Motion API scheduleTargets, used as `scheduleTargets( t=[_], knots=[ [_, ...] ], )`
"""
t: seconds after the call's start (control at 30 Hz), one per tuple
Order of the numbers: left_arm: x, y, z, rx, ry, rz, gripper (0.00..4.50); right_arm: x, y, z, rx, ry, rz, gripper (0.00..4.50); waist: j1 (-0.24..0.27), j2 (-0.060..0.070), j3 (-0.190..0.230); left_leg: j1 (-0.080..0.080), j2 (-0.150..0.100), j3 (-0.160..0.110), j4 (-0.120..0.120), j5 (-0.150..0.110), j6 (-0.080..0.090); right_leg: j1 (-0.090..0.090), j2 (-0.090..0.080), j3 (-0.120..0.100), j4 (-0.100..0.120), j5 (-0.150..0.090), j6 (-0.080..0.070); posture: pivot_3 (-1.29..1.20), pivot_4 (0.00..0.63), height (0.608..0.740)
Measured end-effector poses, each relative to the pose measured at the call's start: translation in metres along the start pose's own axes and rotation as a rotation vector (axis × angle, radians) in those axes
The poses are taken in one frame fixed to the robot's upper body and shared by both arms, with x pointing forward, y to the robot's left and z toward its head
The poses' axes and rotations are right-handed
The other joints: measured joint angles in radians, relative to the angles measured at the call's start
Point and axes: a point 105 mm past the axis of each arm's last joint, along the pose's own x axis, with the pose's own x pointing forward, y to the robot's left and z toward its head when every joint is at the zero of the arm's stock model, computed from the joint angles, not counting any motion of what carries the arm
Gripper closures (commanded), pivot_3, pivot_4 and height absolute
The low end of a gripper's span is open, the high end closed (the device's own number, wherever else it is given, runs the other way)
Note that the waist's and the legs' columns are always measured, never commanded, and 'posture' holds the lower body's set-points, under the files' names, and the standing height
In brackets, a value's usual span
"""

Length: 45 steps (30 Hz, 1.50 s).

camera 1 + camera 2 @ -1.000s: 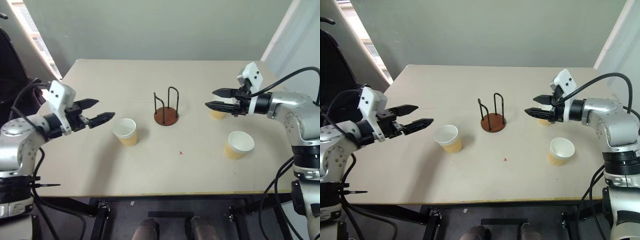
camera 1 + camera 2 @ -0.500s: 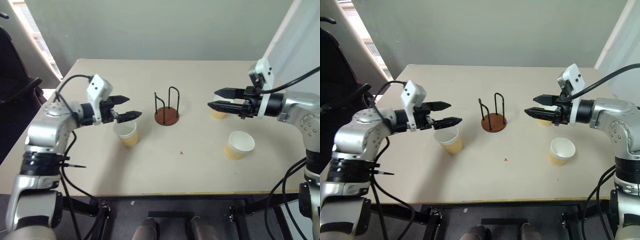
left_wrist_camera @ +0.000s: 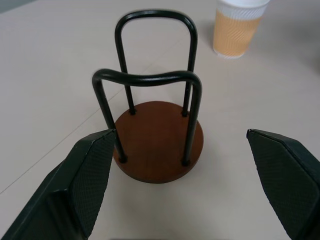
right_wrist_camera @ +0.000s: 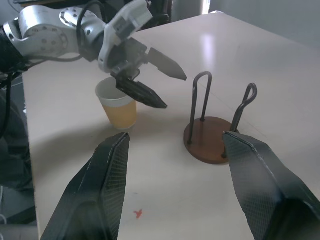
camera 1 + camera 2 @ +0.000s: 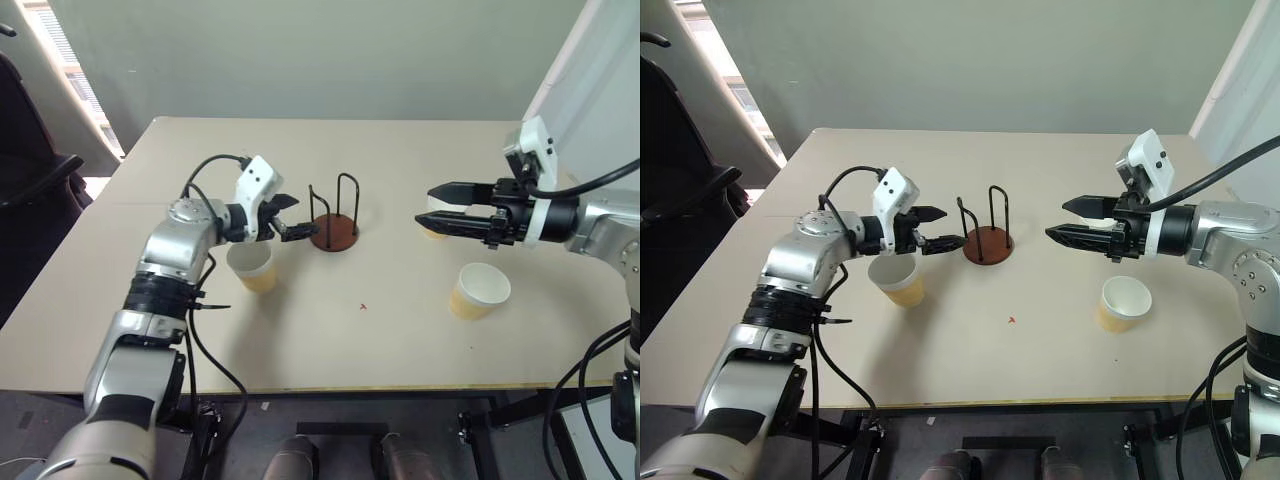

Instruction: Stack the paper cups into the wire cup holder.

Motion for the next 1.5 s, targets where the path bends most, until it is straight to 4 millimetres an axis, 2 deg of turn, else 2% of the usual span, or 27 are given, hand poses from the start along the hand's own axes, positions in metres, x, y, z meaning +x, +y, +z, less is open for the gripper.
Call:
scheduleTargets(
  t=[0.17,0.4,0.93,1.0,1.23,1.33,1.5],
  knots=[
    [0.016,-0.002,-0.007,-0.025,0.007,0.019,0.0,-0.003,-0.002,-0.005,0.014,0.007,-0.019,1.46,0.003,0.0,0.0,-0.001,0.0,0.0,0.0,0.001,0.001,0.002,0.0,0.0,-0.004,0.001,0.002,0.0,0.15,0.74],
    [0.035,-0.005,0.005,-0.027,-0.025,0.017,0.0,-0.004,-0.003,-0.006,0.015,0.012,-0.03,1.46,0.007,0.0,0.0,-0.002,-0.001,0.001,0.004,0.002,-0.001,0.005,0.0,0.001,-0.012,0.003,0.006,0.0,0.15,0.74],
    [0.041,-0.009,0.001,-0.012,-0.006,-0.007,0.0,-0.009,-0.005,-0.007,0.001,0.025,-0.049,1.46,0.009,0.0,0.0,-0.004,-0.001,0.001,0.01,0.0,0.002,0.005,0.0,0.001,-0.012,0.004,0.01,0.0,0.15,0.74],
    [0.044,-0.01,0.002,-0.006,-0.011,-0.008,0.0,-0.009,-0.005,-0.007,0.0,0.025,-0.05,1.46,0.009,0.0,0.0,-0.005,-0.001,0.001,0.011,-0.004,0.008,0.006,0.0,0.001,-0.012,0.005,0.01,0.0,0.15,0.74],
    [0.059,-0.02,0.01,0.014,-0.028,-0.04,0.0,-0.01,-0.006,-0.008,-0.001,0.029,-0.056,1.46,0.013,0.0,0.0,-0.005,-0.002,0.001,0.013,-0.004,0.008,0.007,-0.001,0.001,-0.013,0.006,0.012,0.0,0.15,0.74],
    [0.065,-0.024,0.015,0.033,-0.038,-0.049,0.61,-0.01,-0.006,-0.009,0.0,0.03,-0.06,1.42,0.013,0.0,0.0,-0.005,-0.002,0.001,0.012,-0.004,0.008,0.007,-0.001,0.001,-0.013,0.006,0.012,0.0,0.15,0.74],
    [0.067,-0.023,0.012,0.036,-0.033,-0.042,2.33,-0.011,-0.007,-0.013,0.011,0.038,-0.073,1.42,0.013,0.0,0.0,-0.005,-0.002,0.002,0.012,-0.004,0.008,0.007,-0.001,0.002,-0.013,0.006,0.012,0.0,0.15,0.74]
  ],
)
